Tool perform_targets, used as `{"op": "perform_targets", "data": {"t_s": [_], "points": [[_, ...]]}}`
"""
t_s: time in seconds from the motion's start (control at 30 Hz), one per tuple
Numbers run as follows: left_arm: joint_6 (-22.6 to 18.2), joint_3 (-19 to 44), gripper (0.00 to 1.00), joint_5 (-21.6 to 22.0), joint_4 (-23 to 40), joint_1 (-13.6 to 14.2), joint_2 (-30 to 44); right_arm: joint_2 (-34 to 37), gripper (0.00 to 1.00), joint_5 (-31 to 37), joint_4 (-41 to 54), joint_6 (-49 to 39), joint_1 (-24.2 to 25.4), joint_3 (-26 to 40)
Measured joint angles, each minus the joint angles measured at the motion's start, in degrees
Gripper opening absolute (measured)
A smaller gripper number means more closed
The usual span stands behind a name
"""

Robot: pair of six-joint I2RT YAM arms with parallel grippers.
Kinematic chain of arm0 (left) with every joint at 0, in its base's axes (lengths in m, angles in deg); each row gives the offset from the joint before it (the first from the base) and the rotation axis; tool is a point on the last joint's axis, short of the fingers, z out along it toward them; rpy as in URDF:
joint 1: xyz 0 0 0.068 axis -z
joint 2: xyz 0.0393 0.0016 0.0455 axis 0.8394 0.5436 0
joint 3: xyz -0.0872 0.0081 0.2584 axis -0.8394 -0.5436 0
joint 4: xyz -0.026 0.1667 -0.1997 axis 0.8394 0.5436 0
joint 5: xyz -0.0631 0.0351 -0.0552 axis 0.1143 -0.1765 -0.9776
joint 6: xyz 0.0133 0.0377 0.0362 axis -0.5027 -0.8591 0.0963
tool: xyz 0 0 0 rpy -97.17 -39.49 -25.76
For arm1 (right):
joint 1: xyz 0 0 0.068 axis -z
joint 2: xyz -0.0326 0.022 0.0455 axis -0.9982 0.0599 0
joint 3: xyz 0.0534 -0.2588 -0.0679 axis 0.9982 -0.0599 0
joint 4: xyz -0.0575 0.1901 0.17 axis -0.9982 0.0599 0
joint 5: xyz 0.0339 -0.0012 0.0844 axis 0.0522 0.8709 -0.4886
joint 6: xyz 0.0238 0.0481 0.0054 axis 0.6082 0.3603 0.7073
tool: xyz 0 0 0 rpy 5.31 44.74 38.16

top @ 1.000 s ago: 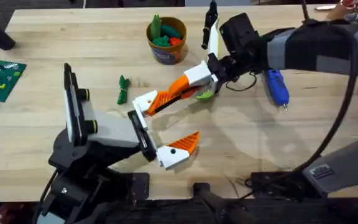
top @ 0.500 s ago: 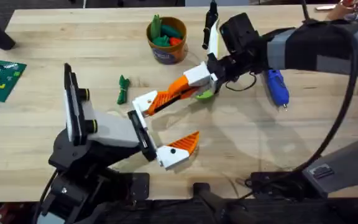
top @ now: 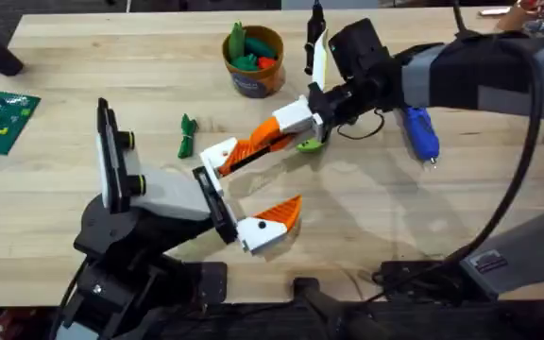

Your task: Pick up the gripper from the table and insert it into the empty holder that is missing its gripper. Then pick up a screw, insert it into the mounting hole, and use the screwdriver to tighten it. Finally, clean up the table by picking up the vegetable and placing it into the bucket.

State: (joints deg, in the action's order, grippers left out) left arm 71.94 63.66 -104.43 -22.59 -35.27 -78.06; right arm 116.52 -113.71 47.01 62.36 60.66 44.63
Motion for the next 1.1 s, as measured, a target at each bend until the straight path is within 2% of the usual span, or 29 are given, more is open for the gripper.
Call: {"op": "perform_targets", "data": {"t_s": [0.27,0.37,0.6,0.7,1.1], "points": [[0.68,0.00,0.984,0.81,0.01,-0.21,0.20,-1.00,0.016,2.50,-1.38,1.44,-0.77,-0.17],[0.68,0.00,0.984,1.02,0.00,-0.26,0.22,-3.05,0.015,4.52,-6.36,3.75,-1.12,-2.48],[0.62,0.02,0.984,0.41,0.02,-0.31,0.22,-11.44,0.015,11.56,-23.54,13.17,-2.23,-13.19],[0.62,0.04,0.984,-0.03,0.06,-0.21,0.22,-13.99,0.015,14.03,-27.66,16.64,-2.70,-16.25],[0.63,0.07,0.984,3.67,0.02,-0.76,0.22,-14.25,0.015,21.09,-35.47,22.67,-5.63,-17.27]]}}
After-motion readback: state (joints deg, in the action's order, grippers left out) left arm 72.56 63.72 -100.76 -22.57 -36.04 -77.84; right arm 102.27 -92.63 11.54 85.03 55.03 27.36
